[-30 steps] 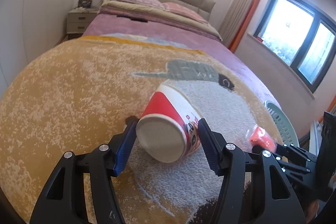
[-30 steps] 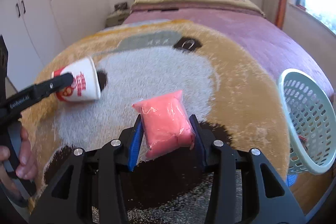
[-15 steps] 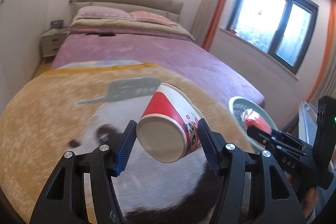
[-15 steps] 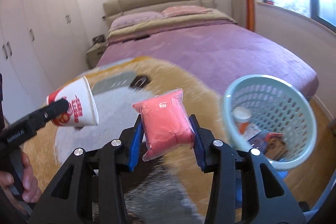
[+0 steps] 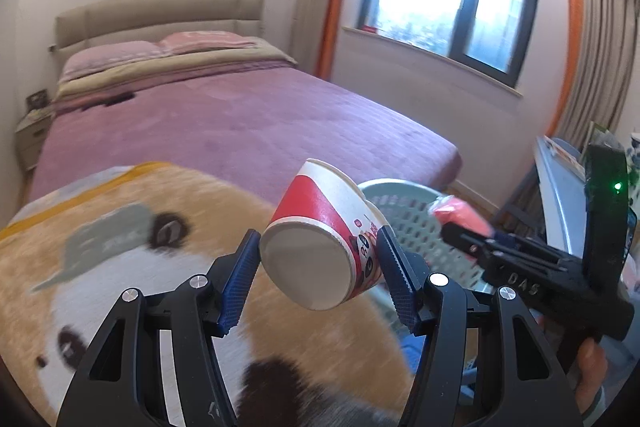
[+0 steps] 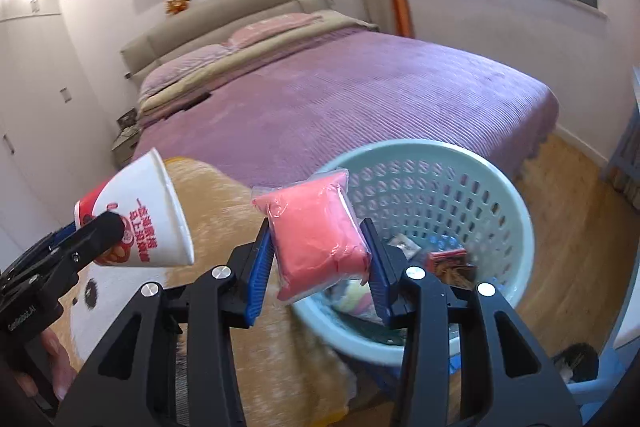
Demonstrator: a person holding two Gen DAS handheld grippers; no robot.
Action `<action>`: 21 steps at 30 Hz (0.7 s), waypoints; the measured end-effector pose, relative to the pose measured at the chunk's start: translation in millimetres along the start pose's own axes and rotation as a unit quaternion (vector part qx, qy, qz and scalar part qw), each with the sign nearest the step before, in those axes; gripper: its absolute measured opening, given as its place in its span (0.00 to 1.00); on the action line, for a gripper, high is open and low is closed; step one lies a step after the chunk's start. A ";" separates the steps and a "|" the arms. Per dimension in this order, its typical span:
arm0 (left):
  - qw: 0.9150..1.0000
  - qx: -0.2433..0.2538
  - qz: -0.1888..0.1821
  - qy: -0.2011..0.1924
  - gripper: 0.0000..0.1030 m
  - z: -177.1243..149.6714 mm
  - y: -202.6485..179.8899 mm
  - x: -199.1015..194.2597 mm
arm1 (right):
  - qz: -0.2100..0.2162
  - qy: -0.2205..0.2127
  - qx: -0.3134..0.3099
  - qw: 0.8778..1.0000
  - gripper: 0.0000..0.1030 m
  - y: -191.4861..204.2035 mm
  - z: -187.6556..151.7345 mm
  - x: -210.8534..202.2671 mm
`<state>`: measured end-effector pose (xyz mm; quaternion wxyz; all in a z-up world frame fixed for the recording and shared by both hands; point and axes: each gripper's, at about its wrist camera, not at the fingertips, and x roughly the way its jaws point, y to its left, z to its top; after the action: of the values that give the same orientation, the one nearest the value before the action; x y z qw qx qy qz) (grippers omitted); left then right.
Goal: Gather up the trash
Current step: 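Carry the red-white cup and pink packet over the basket and release both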
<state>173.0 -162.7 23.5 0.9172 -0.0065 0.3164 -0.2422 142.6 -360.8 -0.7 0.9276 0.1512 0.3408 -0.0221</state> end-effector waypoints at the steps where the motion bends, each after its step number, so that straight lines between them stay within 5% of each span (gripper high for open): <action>1: 1.000 0.003 -0.004 0.003 0.56 2.7 -4.5 6.9 | -0.006 0.002 0.004 1.000 0.38 -6.0 2.0 3.1; 14: 0.998 0.019 -0.034 0.054 0.62 13.7 -48.4 98.8 | -0.055 0.057 0.060 0.995 0.41 -66.4 -8.4 45.2; 16: 0.998 0.017 -0.033 0.053 0.70 12.4 -47.6 100.3 | -0.057 0.064 0.071 0.994 0.52 -72.2 -11.0 46.5; 21: 0.998 0.014 -0.037 0.050 0.75 6.4 -39.4 87.3 | -0.056 0.063 0.082 0.993 0.53 -73.9 -13.8 37.3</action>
<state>219.0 -237.5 -15.2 0.8906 0.0065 0.3581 -0.2804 151.9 -424.9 -54.2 0.8861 0.2084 0.4036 -0.0922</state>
